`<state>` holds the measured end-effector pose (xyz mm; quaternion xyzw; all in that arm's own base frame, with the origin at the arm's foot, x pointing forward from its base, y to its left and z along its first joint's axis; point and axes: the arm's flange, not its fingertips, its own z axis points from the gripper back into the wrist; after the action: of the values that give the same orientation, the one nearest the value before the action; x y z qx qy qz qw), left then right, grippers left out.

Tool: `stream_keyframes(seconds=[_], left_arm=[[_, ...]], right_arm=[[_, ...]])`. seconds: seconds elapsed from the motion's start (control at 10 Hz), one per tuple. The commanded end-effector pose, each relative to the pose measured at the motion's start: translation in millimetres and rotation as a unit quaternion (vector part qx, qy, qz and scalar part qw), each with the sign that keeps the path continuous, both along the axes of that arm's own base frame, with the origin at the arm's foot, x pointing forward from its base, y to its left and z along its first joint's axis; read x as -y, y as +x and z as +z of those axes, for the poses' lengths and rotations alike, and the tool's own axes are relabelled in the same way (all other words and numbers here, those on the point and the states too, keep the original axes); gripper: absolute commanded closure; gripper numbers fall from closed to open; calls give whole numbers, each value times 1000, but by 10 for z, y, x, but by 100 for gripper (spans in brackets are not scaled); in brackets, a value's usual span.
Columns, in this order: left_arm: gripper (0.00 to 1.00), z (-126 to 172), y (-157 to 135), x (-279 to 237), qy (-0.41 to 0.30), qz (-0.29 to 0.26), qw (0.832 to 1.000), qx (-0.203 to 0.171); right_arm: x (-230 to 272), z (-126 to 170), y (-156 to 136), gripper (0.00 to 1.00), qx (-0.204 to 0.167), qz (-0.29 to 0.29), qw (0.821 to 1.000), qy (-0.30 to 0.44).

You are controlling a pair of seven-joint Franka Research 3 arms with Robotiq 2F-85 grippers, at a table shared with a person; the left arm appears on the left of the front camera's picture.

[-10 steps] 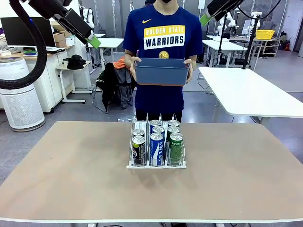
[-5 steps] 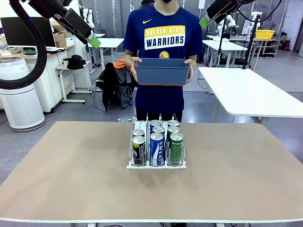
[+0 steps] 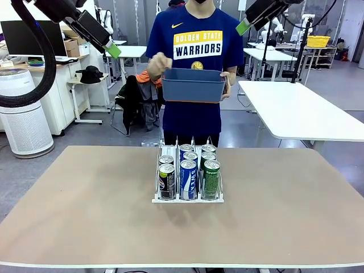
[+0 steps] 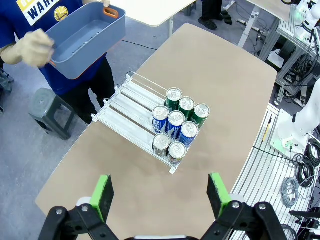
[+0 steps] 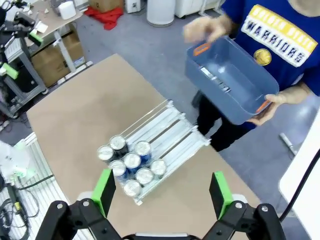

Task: Fill the beverage cans into the dispenser.
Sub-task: Pick up the Pepsi coke handed by the human.

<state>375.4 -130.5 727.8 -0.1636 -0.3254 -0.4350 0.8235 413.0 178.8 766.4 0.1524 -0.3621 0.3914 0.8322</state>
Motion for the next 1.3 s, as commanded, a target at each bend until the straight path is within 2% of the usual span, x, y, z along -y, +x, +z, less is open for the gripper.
stream_keyframes(seconds=[0.0, 0.3, 0.5, 0.6, 1.2], left_arm=[[0, -32, -32, -9, -8, 2, 1000, -8], [0, -32, -32, -9, -8, 2, 1000, -8], [0, -32, -32, -9, -8, 2, 1000, -8], [0, -32, -32, -9, -8, 2, 1000, -8], [0, -32, -32, -9, -8, 2, 1000, -8]], right_arm=[[-7, -56, -3, 0, -43, 29, 999, 13], [-33, -80, -123, 0, -63, 35, 997, -15], [-59, -93, -150, 0, -39, 23, 998, -32], [-67, -124, -108, 0, -60, 33, 998, -10], [-67, -124, -108, 0, -60, 33, 998, -10]])
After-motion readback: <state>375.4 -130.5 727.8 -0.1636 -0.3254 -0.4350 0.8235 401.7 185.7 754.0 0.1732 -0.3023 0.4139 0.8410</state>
